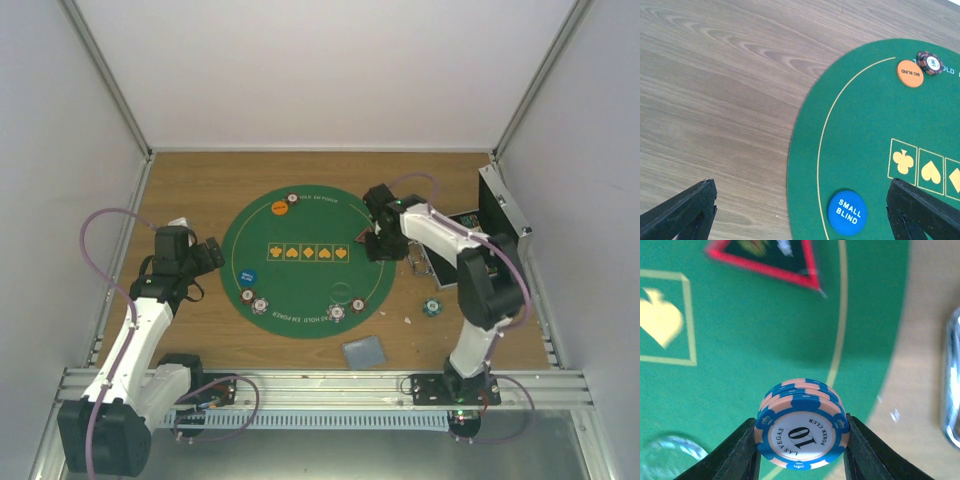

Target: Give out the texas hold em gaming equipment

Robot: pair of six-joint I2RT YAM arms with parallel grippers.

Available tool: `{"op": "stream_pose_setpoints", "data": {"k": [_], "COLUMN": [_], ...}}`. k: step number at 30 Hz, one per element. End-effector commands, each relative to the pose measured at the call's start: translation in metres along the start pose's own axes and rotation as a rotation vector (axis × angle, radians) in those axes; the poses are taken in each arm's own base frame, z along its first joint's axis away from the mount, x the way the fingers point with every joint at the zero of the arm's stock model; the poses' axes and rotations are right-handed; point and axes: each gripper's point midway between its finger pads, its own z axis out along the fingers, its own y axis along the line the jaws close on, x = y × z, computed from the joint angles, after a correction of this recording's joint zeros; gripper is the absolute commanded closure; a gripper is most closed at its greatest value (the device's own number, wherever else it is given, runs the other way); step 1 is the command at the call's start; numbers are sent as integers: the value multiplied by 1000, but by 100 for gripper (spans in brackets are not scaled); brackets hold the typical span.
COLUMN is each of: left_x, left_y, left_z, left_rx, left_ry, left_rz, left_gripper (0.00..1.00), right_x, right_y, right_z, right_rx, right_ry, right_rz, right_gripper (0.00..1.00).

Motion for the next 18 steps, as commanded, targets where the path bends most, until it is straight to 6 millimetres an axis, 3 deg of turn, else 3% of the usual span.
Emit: {"op": "stream_pose_setpoints", "data": {"k": [1, 6, 11, 18], "left_x": [-11, -12, -12, -13], "left_y": [-8, -8, -8, -5], "left_z": [-4, -4, -4, -7], "left_rx": [33, 36, 34, 18], "left_ry": [-53, -53, -54, -66], "left_rz": [11, 10, 9, 0], "left_gripper": [6, 6, 6, 6], "right_x": [-40, -84, -123, -153], "right_y": [32, 66, 86, 105], "right_z": [5, 17, 31, 50], "right_rx": [-32, -88, -101, -122], "right_ry": [-44, -65, -73, -78], "right_rz": [-102, -166, -208, -239], "right_gripper": [67, 67, 67, 67]}}
